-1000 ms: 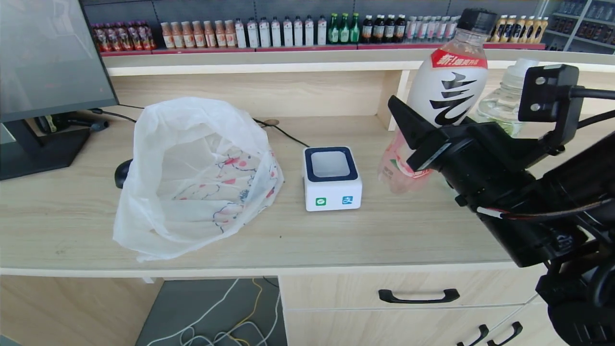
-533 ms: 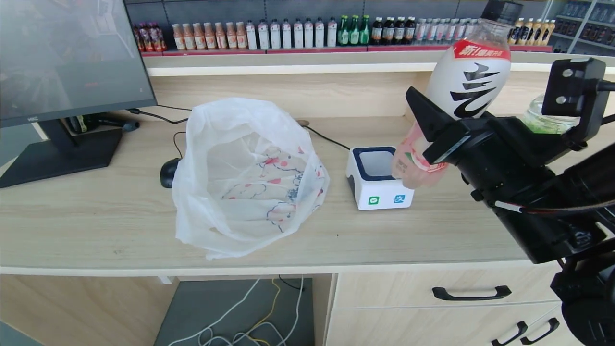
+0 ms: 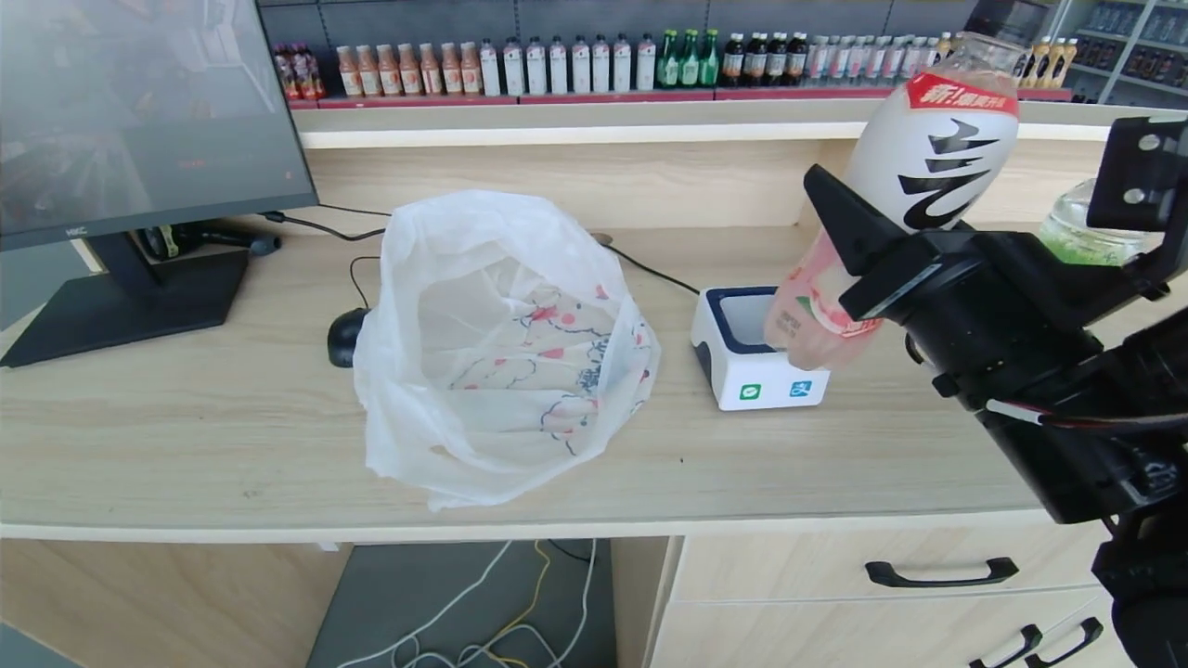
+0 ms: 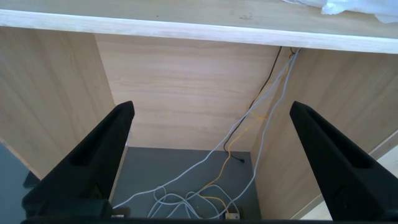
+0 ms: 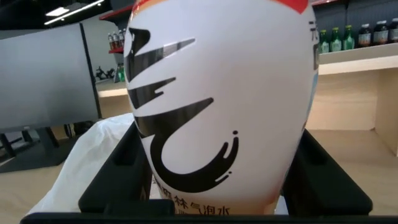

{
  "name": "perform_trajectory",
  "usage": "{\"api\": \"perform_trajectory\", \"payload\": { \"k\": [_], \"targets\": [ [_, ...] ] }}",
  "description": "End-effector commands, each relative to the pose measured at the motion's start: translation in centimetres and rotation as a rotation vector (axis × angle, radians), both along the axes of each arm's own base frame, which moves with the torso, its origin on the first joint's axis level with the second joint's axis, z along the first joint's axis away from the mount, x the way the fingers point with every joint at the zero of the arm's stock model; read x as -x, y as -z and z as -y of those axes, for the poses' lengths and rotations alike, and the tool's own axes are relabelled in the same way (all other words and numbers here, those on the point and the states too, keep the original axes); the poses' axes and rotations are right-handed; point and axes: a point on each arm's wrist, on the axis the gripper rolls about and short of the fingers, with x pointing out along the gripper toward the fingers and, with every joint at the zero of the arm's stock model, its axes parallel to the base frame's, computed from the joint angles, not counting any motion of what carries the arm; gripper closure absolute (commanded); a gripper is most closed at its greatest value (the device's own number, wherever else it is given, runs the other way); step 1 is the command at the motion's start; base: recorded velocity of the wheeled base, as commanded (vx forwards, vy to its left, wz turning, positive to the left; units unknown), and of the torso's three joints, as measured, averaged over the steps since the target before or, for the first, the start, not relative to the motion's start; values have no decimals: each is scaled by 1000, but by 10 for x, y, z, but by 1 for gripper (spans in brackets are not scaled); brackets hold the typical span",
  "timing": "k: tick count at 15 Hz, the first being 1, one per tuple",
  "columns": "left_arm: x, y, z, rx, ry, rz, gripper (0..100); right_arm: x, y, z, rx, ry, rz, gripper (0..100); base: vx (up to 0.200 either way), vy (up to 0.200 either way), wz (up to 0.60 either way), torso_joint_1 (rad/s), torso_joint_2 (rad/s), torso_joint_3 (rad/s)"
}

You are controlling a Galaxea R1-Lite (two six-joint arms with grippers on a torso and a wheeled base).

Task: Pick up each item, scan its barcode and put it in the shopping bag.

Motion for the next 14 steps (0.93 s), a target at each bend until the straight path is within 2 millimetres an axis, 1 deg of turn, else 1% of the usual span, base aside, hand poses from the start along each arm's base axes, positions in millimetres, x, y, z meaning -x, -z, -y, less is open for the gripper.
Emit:
{"api": "perform_trajectory", "payload": {
  "k": [1, 3, 6, 7, 8, 11, 12, 14],
  "targets": [
    [0, 0, 0, 0, -1, 1, 0, 4, 0, 2, -11, -12, -10, 100, 0, 0, 0, 0, 0, 0],
    [0, 0, 0, 0, -1, 1, 0, -6, 1, -5, -46, -44, -44, 100, 0, 0, 0, 0, 0, 0],
    [0, 0, 0, 0, -1, 1, 0, -19, -4, -16, -138, -121, -118, 100, 0, 0, 0, 0, 0, 0],
    [0, 0, 0, 0, -1, 1, 0, -27, -1, -23, -171, -195, -141, 100, 0, 0, 0, 0, 0, 0],
    [0, 0, 0, 0, 1, 1, 0, -32, -4, -27, -207, -223, -143, 100, 0, 0, 0, 0, 0, 0],
    [0, 0, 0, 0, -1, 1, 0, -46, -2, -37, -339, -301, -203, 100, 0, 0, 0, 0, 0, 0],
    [0, 0, 0, -1, -1, 1, 0, -49, 1, -38, -363, -307, -217, 100, 0, 0, 0, 0, 0, 0],
    [0, 0, 0, 0, -1, 1, 0, -55, 6, -40, -490, -276, -267, 100, 0, 0, 0, 0, 0, 0]
  ]
}}
